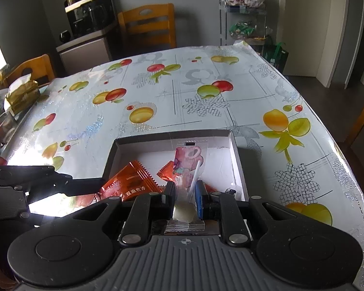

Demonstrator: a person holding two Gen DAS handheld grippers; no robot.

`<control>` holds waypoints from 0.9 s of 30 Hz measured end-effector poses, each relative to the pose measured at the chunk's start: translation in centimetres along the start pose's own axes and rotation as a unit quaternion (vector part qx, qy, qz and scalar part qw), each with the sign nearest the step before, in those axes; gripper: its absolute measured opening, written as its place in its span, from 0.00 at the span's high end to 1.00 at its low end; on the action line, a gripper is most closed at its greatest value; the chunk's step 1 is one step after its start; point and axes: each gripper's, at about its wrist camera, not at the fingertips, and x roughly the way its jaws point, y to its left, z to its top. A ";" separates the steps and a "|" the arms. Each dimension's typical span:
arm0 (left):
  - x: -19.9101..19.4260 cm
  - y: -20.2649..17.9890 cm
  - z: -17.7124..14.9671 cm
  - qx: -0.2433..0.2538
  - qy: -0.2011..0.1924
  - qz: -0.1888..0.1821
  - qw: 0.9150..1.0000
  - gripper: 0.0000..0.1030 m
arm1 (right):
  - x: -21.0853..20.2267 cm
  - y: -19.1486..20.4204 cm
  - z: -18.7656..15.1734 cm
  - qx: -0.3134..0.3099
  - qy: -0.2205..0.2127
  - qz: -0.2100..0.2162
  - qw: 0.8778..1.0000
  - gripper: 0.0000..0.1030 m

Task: Organize snacks
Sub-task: 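Open the right gripper to drop the clear bag into the box while left releases the orange packet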

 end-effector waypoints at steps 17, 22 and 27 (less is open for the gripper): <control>1.0 -0.1 -0.1 -0.010 0.022 -0.006 1.000 0.55 | 0.6 -0.1 0.0 -0.004 0.011 0.002 1.000 0.81; 1.0 0.0 -0.1 -0.012 0.023 -0.007 1.000 0.55 | 0.6 -0.2 -0.1 -0.004 0.011 0.002 1.000 0.80; 1.1 0.0 -0.1 -0.012 0.023 -0.008 1.000 0.52 | 0.6 -0.1 -0.1 -0.006 0.009 0.001 1.000 0.80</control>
